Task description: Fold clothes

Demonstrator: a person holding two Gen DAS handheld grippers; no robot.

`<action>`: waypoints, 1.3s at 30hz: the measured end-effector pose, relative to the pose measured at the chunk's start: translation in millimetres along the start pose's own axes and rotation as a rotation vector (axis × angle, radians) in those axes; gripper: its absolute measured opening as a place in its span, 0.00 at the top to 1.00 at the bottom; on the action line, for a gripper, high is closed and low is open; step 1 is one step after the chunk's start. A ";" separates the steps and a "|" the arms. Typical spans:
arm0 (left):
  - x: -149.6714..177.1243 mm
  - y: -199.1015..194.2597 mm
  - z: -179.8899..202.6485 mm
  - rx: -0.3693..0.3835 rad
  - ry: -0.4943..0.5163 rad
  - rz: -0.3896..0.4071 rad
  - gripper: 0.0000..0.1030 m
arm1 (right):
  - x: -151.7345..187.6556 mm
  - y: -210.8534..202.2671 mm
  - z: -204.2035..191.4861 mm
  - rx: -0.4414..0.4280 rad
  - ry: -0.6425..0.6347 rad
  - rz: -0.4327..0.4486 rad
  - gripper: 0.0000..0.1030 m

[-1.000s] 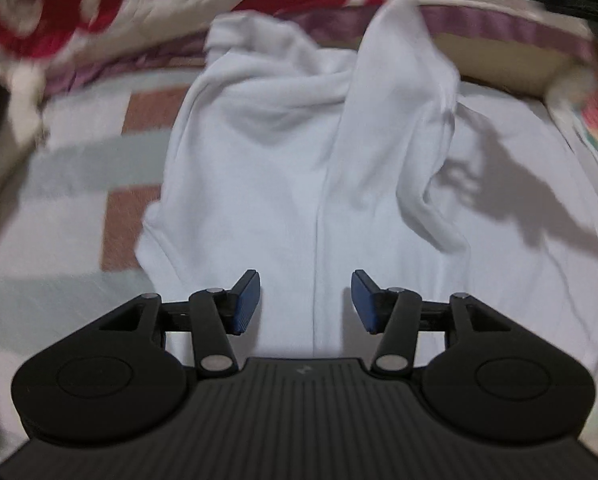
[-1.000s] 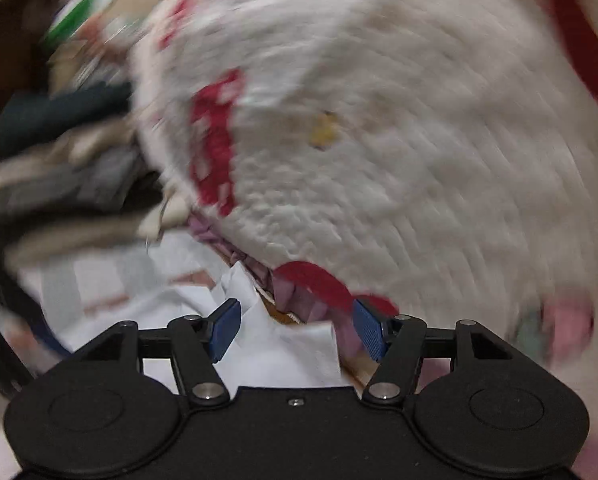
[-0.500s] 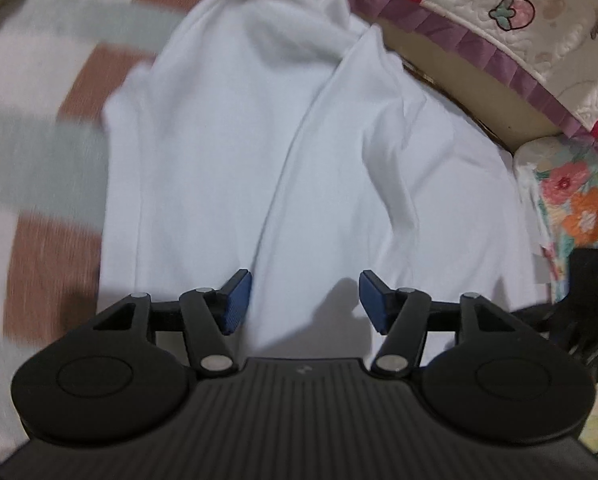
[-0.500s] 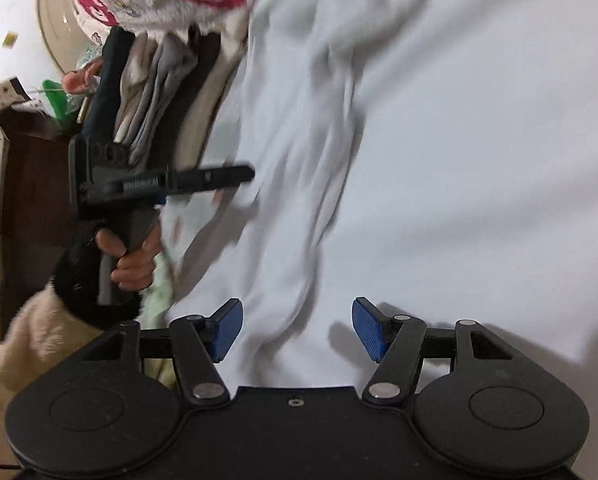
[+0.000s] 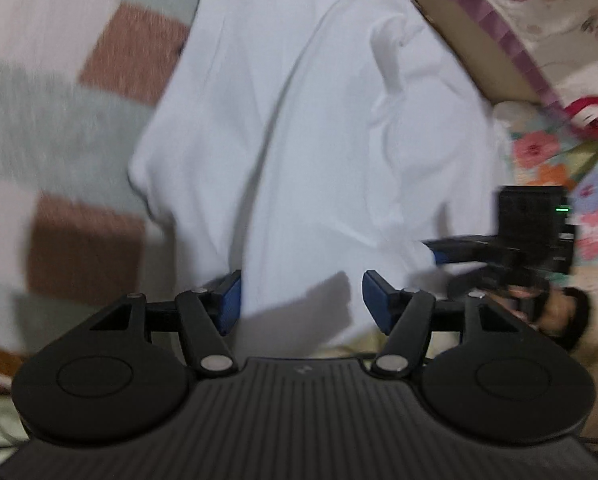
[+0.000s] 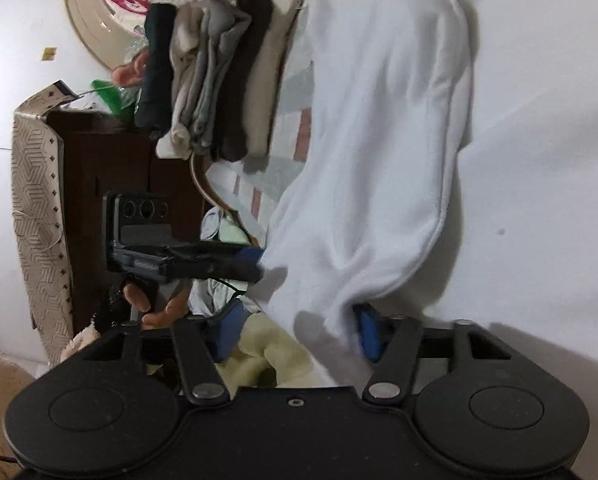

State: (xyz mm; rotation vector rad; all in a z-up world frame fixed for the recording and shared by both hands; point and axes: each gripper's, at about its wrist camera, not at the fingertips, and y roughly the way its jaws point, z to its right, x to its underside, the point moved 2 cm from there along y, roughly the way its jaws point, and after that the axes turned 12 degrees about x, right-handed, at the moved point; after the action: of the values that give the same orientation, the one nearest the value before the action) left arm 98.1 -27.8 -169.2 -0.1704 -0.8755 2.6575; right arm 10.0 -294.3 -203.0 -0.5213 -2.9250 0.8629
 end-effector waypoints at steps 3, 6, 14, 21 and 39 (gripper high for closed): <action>8.6 2.7 -5.3 0.005 -0.022 0.016 0.45 | 2.8 -2.6 -2.6 -0.023 0.026 0.043 0.88; 20.2 -6.1 7.8 0.019 0.056 0.031 0.97 | 10.4 -15.5 -33.3 -0.042 -0.098 0.095 0.87; 45.8 -27.1 36.4 -0.047 0.164 0.049 0.98 | 50.6 -11.7 -78.8 0.163 -0.446 0.099 0.86; 72.2 -53.2 52.3 -0.097 0.180 0.087 0.98 | 63.3 -34.8 -61.8 0.067 -0.296 0.102 0.86; 75.2 -47.2 72.3 -0.279 0.308 -0.169 0.77 | 99.8 -56.4 -56.7 0.250 -0.395 0.049 0.30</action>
State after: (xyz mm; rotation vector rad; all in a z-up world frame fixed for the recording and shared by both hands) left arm 25.2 -6.0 -83.7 -0.5319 -1.0951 2.2648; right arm -93.4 -276.2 -129.8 -0.4494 -3.0764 1.4664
